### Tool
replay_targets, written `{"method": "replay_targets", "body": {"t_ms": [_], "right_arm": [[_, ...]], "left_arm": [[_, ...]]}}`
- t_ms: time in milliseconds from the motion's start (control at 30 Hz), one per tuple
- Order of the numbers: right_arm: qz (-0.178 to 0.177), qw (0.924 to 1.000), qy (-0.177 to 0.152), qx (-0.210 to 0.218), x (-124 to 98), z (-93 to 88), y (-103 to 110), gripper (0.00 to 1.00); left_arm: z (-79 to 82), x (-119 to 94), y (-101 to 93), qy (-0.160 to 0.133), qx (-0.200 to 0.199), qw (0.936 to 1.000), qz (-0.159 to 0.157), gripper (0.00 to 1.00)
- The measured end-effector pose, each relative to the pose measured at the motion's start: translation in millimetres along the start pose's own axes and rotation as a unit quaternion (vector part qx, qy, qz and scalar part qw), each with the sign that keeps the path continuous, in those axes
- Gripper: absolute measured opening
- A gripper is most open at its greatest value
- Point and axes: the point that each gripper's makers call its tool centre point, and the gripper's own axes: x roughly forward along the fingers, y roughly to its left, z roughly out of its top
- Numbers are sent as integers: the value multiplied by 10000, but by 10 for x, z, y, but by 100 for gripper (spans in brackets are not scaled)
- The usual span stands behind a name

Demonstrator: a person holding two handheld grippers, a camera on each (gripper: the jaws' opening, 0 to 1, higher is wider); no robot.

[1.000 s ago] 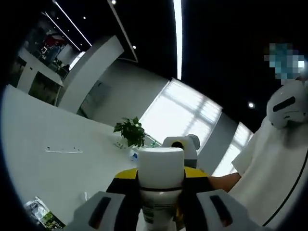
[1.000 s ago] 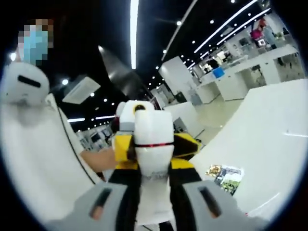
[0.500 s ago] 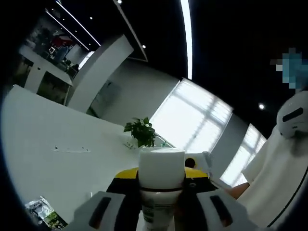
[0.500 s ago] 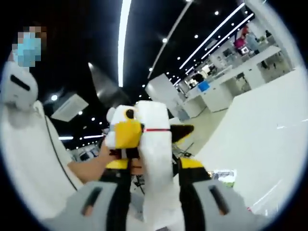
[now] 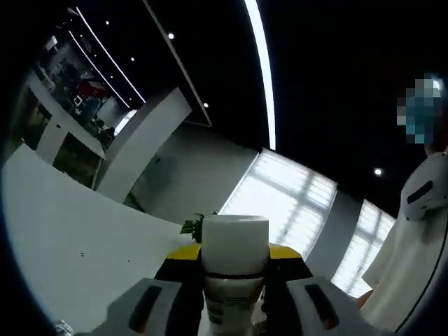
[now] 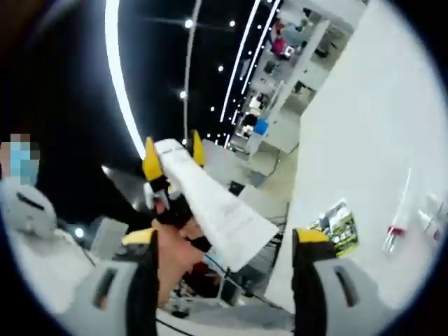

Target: Arrange the skincare products in the storage area until every visible bottle or jar stands upright without overlapping.

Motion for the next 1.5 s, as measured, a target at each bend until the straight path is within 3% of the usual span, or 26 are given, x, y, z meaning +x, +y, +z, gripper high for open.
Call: {"method": "replay_targets", "body": {"t_ms": [33, 167, 300, 533, 733, 833, 900, 967, 1000, 1133, 1333, 1367, 1433, 1500], "right_arm": [[217, 9991, -155, 329, -4, 45, 50, 76], [820, 9903, -215, 1104, 20, 86, 219, 74], [1024, 9818, -291, 1570, 51, 145, 210, 69], [1136, 9701, -378, 2113, 57, 204, 95, 48], [1071, 9672, -453, 2260, 61, 219, -16, 28], [1033, 9562, -661, 2656, 49, 308, -121, 19], [924, 9542, -752, 2744, 56, 323, -186, 17], [782, 9422, -781, 3164, 44, 354, -268, 13], [579, 9448, -700, 3149, 47, 318, -346, 12], [326, 9457, -849, 3121, 23, 355, -452, 6], [-88, 9662, -907, 2410, -104, 605, -658, 1], [-318, 9766, -712, 2002, -97, 628, -711, 0], [-366, 9801, -583, 1864, -67, 643, -703, 0], [-492, 9882, -363, 1407, 4, 703, -709, 0]], "left_arm": [[15, -1, -6, -39, 14, 10000, -46, 31], [62, 5, -54, -247, -35, 9995, -209, 31], [31, 36, -115, -357, -48, 9988, -335, 31], [50, -6, -208, -656, -23, 9965, -521, 31], [11, -71, -161, -687, -37, 9964, -493, 31], [-85, -118, -48, -610, -87, 9974, -366, 31], [-143, -148, 28, -540, -114, 9981, -278, 31], [-217, -192, 116, -472, -199, 9985, -197, 31], [-254, -205, 155, -427, -216, 9988, -135, 32], [-432, -261, 305, -215, -352, 9991, 41, 33], [-801, -462, 689, 230, -837, 9940, 664, 35], [-899, -515, 760, 306, -1017, 9916, 745, 34], [-943, -542, 799, 289, -1300, 9880, 779, 34], [-985, -577, 863, 250, -1552, 9844, 784, 34]]}}
